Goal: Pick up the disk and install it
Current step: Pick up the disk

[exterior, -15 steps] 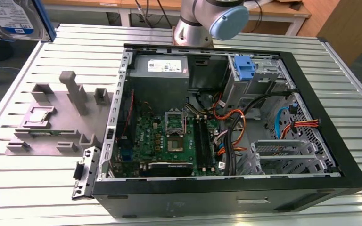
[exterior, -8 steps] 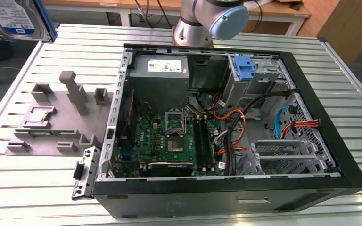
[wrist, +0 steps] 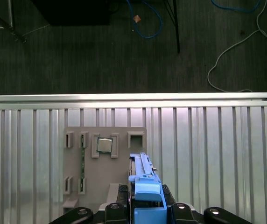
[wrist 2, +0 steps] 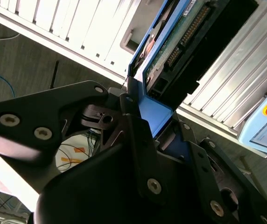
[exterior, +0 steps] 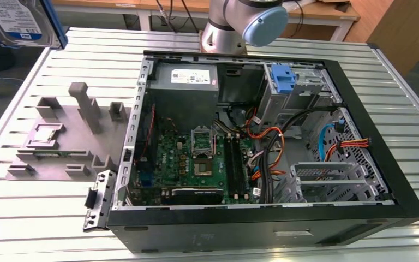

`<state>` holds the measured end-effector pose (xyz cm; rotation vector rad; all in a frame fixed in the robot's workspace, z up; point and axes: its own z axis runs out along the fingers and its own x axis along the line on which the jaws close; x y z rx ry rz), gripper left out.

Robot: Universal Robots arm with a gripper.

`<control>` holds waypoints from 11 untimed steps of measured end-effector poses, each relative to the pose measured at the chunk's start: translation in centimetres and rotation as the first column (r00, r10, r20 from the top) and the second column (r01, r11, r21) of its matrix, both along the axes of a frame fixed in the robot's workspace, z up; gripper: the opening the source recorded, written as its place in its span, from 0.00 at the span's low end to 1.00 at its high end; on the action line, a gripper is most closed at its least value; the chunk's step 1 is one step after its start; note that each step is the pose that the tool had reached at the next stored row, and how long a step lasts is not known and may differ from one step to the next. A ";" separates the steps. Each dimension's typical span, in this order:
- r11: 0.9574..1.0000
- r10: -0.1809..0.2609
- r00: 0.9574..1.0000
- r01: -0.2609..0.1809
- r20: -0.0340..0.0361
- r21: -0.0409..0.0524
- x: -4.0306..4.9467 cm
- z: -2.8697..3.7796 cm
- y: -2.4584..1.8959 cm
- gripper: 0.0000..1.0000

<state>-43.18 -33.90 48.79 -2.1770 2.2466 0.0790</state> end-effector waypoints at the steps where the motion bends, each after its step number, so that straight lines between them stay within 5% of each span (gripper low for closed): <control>1: 1.000 0.000 1.000 0.000 0.000 0.000 0.06 0.00 0.00 0.37; 11: 1.000 0.000 1.000 0.000 0.000 0.000 0.12 0.00 -0.15 0.37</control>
